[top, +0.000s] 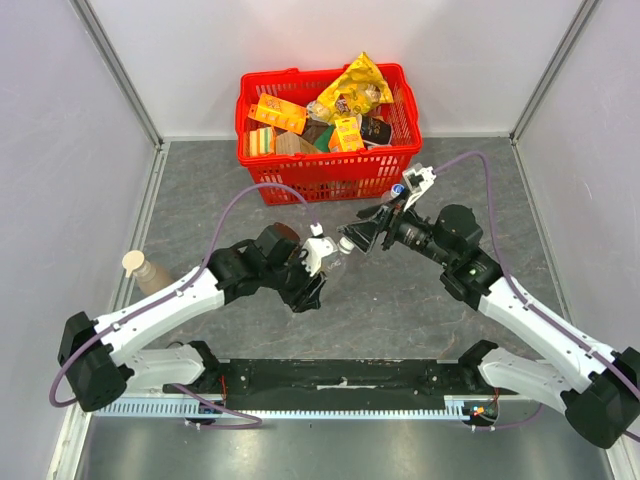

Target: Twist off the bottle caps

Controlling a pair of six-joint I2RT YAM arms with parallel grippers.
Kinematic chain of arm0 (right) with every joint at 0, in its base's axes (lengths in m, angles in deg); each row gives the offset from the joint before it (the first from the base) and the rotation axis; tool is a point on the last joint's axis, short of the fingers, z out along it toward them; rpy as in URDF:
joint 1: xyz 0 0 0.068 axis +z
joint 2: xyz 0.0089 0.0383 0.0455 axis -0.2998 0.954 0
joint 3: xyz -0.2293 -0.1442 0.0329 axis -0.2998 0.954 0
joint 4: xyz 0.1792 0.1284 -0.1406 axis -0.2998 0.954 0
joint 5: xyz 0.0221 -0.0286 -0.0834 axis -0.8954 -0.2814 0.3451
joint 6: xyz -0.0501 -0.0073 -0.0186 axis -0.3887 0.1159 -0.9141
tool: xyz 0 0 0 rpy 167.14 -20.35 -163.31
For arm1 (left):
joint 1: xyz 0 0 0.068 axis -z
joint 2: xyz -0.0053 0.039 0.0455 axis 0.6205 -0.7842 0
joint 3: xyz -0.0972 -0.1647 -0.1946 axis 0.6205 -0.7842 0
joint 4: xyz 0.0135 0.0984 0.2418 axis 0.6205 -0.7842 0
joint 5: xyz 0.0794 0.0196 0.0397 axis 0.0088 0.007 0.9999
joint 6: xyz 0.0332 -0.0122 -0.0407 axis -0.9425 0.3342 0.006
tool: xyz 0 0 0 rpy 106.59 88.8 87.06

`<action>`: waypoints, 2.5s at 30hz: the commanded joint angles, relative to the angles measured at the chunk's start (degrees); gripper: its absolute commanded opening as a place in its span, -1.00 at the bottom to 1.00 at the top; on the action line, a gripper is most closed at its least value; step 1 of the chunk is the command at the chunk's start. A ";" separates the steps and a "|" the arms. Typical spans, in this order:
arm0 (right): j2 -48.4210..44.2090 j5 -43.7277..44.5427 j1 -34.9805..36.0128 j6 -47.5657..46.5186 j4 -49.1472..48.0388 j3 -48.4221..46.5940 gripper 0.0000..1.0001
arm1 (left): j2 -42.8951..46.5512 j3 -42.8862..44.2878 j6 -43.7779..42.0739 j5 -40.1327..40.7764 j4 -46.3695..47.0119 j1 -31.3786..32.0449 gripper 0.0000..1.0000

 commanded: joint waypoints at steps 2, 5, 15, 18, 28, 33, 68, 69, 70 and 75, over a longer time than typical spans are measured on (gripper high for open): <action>1.27 7.94 -0.94 4.43 5.16 -1.07 0.78 | -3.22 1.28 3.45 7.95 -1.65 -0.04 -0.73; 2.33 7.16 -0.94 6.46 4.46 -0.36 0.71 | -4.28 1.63 3.71 8.40 -2.09 -0.04 -0.77; 7.25 3.29 -0.94 9.71 3.22 0.87 0.57 | -3.85 1.72 3.97 9.71 -2.18 -0.04 -0.78; 9.54 2.41 -0.94 11.56 2.00 1.92 0.55 | -3.76 1.63 3.89 9.98 -2.18 0.05 -0.78; 11.65 -0.14 -0.94 11.91 0.41 2.54 0.33 | -3.50 1.63 3.98 10.94 -2.18 -0.04 -0.78; 11.56 -1.54 -0.94 12.18 -0.64 3.15 0.02 | -3.41 1.72 3.98 11.30 -2.18 -0.04 -0.78; 4.62 -20.87 -0.94 10.68 -32.54 8.34 -1.00 | 9.60 1.98 -0.07 -23.49 3.27 -0.04 -0.80; 4.18 -22.10 -0.94 10.86 -34.29 8.43 -1.00 | 9.86 1.98 -0.15 -25.51 3.45 -0.04 -0.81; 3.83 -23.16 -1.03 11.03 -35.70 8.52 -1.00 | 10.12 1.98 -0.33 -27.36 3.45 -0.04 -0.80; 1.46 -27.73 -0.94 11.82 -42.90 8.69 -1.00 | 10.48 2.33 -0.86 -34.22 3.71 0.05 -0.81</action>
